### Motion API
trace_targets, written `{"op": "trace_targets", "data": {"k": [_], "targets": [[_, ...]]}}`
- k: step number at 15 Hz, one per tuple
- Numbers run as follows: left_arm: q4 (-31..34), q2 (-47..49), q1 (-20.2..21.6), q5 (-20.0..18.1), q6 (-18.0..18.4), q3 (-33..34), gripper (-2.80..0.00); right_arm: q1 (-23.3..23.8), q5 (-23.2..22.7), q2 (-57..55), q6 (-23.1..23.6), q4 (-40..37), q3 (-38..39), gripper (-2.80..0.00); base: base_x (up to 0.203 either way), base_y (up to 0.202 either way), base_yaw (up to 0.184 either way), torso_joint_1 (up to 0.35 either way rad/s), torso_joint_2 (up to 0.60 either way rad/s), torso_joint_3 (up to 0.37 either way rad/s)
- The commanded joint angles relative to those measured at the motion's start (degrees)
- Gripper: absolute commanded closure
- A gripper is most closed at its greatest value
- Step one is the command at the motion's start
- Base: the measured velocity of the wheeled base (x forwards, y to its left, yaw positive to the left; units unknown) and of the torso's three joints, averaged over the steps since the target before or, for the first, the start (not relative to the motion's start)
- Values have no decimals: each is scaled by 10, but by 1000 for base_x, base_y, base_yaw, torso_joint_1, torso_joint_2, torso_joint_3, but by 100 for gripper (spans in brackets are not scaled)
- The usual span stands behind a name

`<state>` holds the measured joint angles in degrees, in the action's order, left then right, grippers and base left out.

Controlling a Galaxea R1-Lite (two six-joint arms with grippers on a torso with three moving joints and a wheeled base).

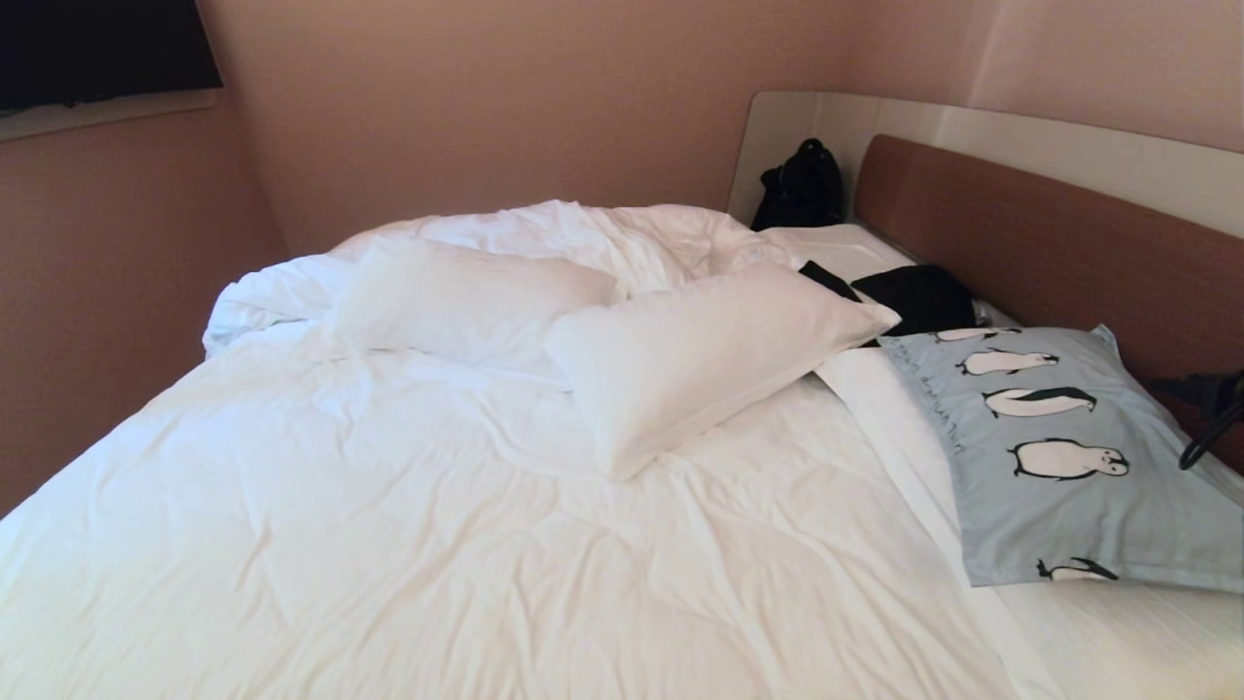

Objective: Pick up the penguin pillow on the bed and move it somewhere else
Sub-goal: Place the pillow at the bedside

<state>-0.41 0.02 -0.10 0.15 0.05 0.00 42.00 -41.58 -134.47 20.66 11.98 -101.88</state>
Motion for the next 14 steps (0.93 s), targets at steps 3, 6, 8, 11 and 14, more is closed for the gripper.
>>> {"op": "trace_targets", "data": {"k": [3,6,8,11,14], "targets": [[0,0,0,0,0,0,0,4,-5,148,-3,0,127,-280,0,0,0,0,0,0],[0,0,0,0,0,0,0,5,-5,221,-11,-2,237,0,0,0,0,0,0,0],[0,0,0,0,0,0,0,16,-5,253,-59,-3,295,0,0,0,0,0,0,0],[0,0,0,0,0,0,0,44,-1,280,-204,-3,350,0,0,0,0,0,0,0],[0,0,0,0,0,0,0,61,16,279,-225,-3,397,0,0,0,0,0,0,0]]}}
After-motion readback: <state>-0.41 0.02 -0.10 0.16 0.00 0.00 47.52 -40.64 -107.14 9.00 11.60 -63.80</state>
